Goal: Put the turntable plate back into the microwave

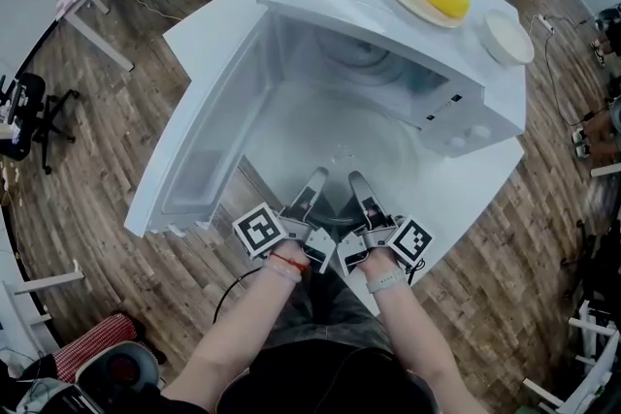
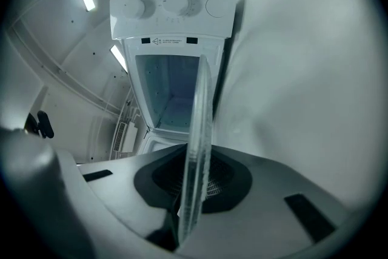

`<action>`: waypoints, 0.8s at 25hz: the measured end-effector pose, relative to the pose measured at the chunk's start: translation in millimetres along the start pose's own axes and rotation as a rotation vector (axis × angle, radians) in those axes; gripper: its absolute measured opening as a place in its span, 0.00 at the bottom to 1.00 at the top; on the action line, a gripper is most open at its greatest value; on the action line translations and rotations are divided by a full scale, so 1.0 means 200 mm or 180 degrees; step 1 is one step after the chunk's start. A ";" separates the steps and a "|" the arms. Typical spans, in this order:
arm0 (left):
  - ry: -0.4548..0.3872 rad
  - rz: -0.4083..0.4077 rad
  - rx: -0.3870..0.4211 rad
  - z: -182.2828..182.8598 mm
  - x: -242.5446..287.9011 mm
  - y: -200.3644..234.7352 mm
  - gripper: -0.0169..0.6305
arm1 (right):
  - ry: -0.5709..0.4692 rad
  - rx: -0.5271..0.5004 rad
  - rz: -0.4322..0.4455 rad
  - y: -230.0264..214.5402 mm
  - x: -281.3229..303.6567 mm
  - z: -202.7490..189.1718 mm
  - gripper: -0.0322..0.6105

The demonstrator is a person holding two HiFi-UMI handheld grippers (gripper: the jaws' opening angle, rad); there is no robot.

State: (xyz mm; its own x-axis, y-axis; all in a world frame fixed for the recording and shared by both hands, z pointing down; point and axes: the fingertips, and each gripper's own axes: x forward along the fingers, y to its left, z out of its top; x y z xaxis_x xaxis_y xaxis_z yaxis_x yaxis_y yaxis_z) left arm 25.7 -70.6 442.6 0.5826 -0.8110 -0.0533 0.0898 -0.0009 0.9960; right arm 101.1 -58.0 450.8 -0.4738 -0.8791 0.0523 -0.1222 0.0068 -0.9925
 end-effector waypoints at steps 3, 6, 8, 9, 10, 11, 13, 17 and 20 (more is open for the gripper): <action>0.0024 0.0037 0.0012 0.02 0.04 0.03 0.07 | -0.0024 0.0004 -0.0003 -0.01 0.04 0.03 0.13; 0.0055 0.0041 0.0052 0.04 0.07 0.03 0.07 | -0.0057 -0.0024 0.0012 -0.02 0.06 0.06 0.13; 0.0096 0.0096 0.0134 0.05 0.08 0.05 0.07 | -0.0079 -0.0048 0.0022 -0.01 0.07 0.07 0.13; 0.0113 0.0111 0.0165 0.05 0.09 0.05 0.07 | -0.0088 -0.0051 0.0023 -0.01 0.08 0.08 0.13; 0.0115 0.0088 0.0155 0.06 0.11 0.04 0.07 | -0.0096 -0.0049 0.0022 -0.01 0.09 0.09 0.13; 0.0103 0.0045 0.0113 0.06 0.13 0.03 0.07 | -0.0103 -0.0049 0.0020 -0.01 0.10 0.10 0.13; 0.0087 -0.0010 0.0055 0.06 0.14 0.02 0.07 | -0.0110 -0.0064 0.0016 -0.01 0.11 0.10 0.13; 0.0120 -0.0001 0.0138 0.07 0.16 0.01 0.07 | -0.0136 -0.0097 0.0022 0.00 0.12 0.12 0.13; 0.0133 -0.0006 0.0094 0.10 0.24 0.01 0.07 | -0.0155 -0.0098 0.0015 -0.01 0.18 0.18 0.13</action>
State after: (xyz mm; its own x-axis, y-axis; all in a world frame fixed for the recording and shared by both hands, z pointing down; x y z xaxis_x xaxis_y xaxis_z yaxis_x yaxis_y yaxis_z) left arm 38.1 -120.8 444.1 0.6158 -0.7858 -0.0576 0.0674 -0.0203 0.9975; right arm 115.2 -106.3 450.3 -0.4315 -0.9012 0.0415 -0.1473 0.0250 -0.9888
